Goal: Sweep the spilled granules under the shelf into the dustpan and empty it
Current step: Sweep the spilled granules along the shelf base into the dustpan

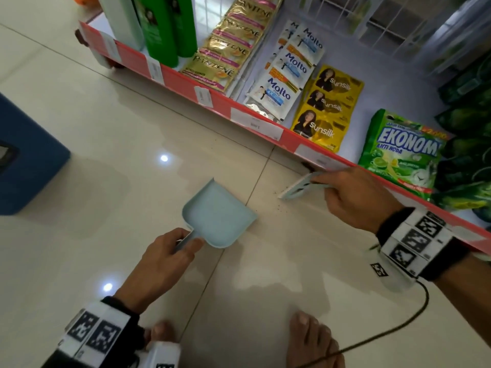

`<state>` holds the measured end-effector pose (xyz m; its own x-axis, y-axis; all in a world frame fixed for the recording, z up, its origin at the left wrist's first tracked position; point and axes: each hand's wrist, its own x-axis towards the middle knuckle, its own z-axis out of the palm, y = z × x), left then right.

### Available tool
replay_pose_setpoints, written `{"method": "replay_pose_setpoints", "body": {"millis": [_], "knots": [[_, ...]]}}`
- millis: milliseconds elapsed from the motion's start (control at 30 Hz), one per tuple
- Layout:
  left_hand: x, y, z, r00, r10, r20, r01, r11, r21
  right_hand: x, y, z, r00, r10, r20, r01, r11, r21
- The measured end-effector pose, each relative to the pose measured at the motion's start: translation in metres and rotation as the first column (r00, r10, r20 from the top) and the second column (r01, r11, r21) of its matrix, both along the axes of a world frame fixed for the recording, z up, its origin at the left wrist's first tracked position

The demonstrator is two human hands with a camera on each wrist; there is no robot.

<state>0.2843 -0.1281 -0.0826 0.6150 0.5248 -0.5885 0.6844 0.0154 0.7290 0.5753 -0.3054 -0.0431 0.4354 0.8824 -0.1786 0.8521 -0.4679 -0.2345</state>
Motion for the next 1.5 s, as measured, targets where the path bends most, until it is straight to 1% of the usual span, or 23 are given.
{"method": "replay_pose_setpoints", "body": {"millis": [100, 200, 300, 333, 400, 467, 533, 633, 700, 767, 800, 867, 933, 1033, 1100, 1167, 1233, 1300, 1400, 1467, 1500], "knots": [[-0.004, 0.005, 0.000, 1.000, 0.027, -0.012, -0.027, 1.000, 0.009, -0.012, 0.036, 0.005, 0.995, 0.073, -0.061, -0.067, 0.992, 0.107], [-0.010, 0.009, 0.002, 0.998, 0.066, -0.022, -0.065, 0.998, 0.010, -0.033, 0.096, 0.004, 0.979, 0.163, -0.126, -0.140, 0.975, 0.173], [-0.019, 0.012, 0.003, 0.993, 0.120, -0.019, -0.120, 0.993, -0.003, -0.051, 0.163, -0.003, 0.976, 0.208, -0.064, -0.192, 0.961, 0.201], [-0.023, 0.013, 0.003, 0.990, 0.137, -0.021, -0.137, 0.991, -0.006, -0.056, 0.185, -0.006, 0.978, 0.206, -0.035, -0.195, 0.960, 0.201], [-0.028, 0.016, 0.002, 0.985, 0.168, -0.031, -0.168, 0.986, -0.004, -0.064, 0.218, -0.013, 0.978, 0.209, 0.027, -0.211, 0.966, 0.147], [-0.033, 0.018, 0.002, 0.980, 0.194, -0.038, -0.195, 0.981, -0.001, -0.067, 0.234, -0.021, 0.970, 0.236, 0.051, -0.239, 0.969, 0.066], [-0.038, 0.020, 0.002, 0.977, 0.209, -0.042, -0.209, 0.978, 0.011, -0.065, 0.229, -0.028, 0.959, 0.282, 0.042, -0.280, 0.959, -0.031], [-0.045, 0.023, 0.003, 0.978, 0.204, -0.040, -0.203, 0.979, 0.019, -0.057, 0.190, -0.029, 0.942, 0.335, -0.004, -0.333, 0.936, -0.116], [-0.049, 0.025, 0.003, 0.977, 0.207, -0.049, -0.207, 0.978, 0.020, -0.044, 0.153, -0.022, 0.937, 0.346, -0.049, -0.348, 0.915, -0.203], [-0.052, 0.027, 0.001, 0.976, 0.212, -0.058, -0.211, 0.977, 0.022, -0.030, 0.120, -0.007, 0.933, 0.354, -0.062, -0.355, 0.886, -0.298], [-0.053, 0.027, 0.001, 0.976, 0.211, -0.059, -0.210, 0.977, 0.021, -0.023, 0.108, 0.001, 0.933, 0.356, -0.059, -0.356, 0.879, -0.318], [-0.052, 0.028, 0.000, 0.977, 0.203, -0.061, -0.202, 0.979, 0.017, -0.014, 0.102, 0.013, 0.937, 0.344, -0.057, -0.346, 0.897, -0.274], [-0.050, 0.028, -0.001, 0.979, 0.192, -0.061, -0.192, 0.981, 0.013, -0.012, 0.115, 0.018, 0.941, 0.336, -0.048, -0.339, 0.929, -0.150], [-0.046, 0.026, -0.001, 0.984, 0.170, -0.061, -0.169, 0.985, 0.015, -0.027, 0.154, 0.007, 0.929, 0.369, -0.016, -0.368, 0.929, 0.042], [-0.045, 0.024, 0.001, 0.986, 0.153, -0.064, -0.152, 0.988, 0.025, -0.043, 0.180, -0.006, 0.935, 0.354, -0.038, -0.350, 0.934, 0.076], [-0.047, 0.022, 0.001, 0.987, 0.141, -0.074, -0.139, 0.990, 0.036, -0.056, 0.192, -0.019, 0.935, 0.350, -0.062, -0.349, 0.937, 0.033], [-0.052, 0.022, 0.001, 0.986, 0.145, -0.085, -0.142, 0.989, 0.041, -0.060, 0.187, -0.026, 0.925, 0.369, -0.096, -0.374, 0.927, -0.037], [-0.058, 0.022, 0.000, 0.984, 0.153, -0.095, -0.150, 0.988, 0.033, -0.053, 0.163, -0.026, 0.917, 0.379, -0.122, -0.390, 0.917, -0.082], [-0.063, 0.022, -0.001, 0.981, 0.161, -0.109, -0.160, 0.987, 0.018, -0.028, 0.107, -0.020, 0.903, 0.420, -0.094, -0.430, 0.884, -0.183], [-0.064, 0.021, -0.001, 0.981, 0.162, -0.105, -0.163, 0.987, 0.006, -0.010, 0.073, -0.010, 0.916, 0.396, -0.070, -0.400, 0.881, -0.252], [-0.063, 0.020, -0.001, 0.982, 0.160, -0.100, -0.161, 0.987, 0.000, -0.001, 0.061, -0.005, 0.925, 0.375, -0.069, -0.380, 0.893, -0.242]]}}
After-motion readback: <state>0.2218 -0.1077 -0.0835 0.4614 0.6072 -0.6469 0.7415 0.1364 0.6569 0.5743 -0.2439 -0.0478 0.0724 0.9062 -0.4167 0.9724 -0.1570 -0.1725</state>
